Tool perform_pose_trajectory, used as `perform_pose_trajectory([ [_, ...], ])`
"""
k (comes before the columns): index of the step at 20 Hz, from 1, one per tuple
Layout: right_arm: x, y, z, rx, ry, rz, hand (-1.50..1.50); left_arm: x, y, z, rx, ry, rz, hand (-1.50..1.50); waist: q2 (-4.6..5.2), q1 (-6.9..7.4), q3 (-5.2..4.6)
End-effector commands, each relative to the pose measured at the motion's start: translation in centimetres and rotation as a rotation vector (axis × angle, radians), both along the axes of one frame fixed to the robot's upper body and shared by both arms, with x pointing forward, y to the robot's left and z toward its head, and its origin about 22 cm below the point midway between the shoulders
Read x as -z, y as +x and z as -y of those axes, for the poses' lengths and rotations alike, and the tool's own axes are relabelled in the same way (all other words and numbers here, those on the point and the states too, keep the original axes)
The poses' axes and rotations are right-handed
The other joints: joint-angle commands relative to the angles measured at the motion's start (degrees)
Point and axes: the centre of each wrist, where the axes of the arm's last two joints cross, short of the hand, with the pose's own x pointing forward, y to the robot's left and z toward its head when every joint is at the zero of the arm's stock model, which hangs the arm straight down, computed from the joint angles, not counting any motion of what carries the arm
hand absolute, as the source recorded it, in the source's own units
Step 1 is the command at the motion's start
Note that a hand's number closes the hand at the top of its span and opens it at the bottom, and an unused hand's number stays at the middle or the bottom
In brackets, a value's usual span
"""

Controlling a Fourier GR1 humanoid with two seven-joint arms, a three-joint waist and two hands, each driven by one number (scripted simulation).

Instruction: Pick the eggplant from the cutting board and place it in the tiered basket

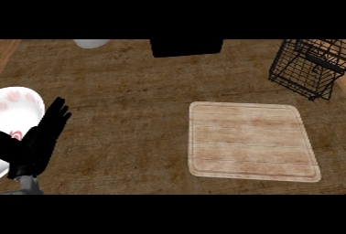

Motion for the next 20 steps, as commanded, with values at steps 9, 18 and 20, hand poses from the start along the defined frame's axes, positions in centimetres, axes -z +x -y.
perform_pose_trajectory([
  [9, -6.5, -6.9, 10.2, -0.176, 0.211, 0.502, 1.50, -1.7, 1.3, 2.4, 0.080, 0.015, 0.025, 0.00, 0.80, 5.05, -0.56],
  [18, -10.7, -0.2, 6.3, -0.247, 0.230, 0.423, 1.50, -1.8, 2.3, 1.6, 0.106, 0.030, 0.013, 0.00, 0.86, 6.33, -0.72],
  [20, -11.7, 1.2, 4.6, -0.257, 0.218, 0.406, 1.50, -1.8, 1.6, 2.6, 0.116, 0.001, 0.023, 0.00, 0.70, 5.94, -0.74],
])
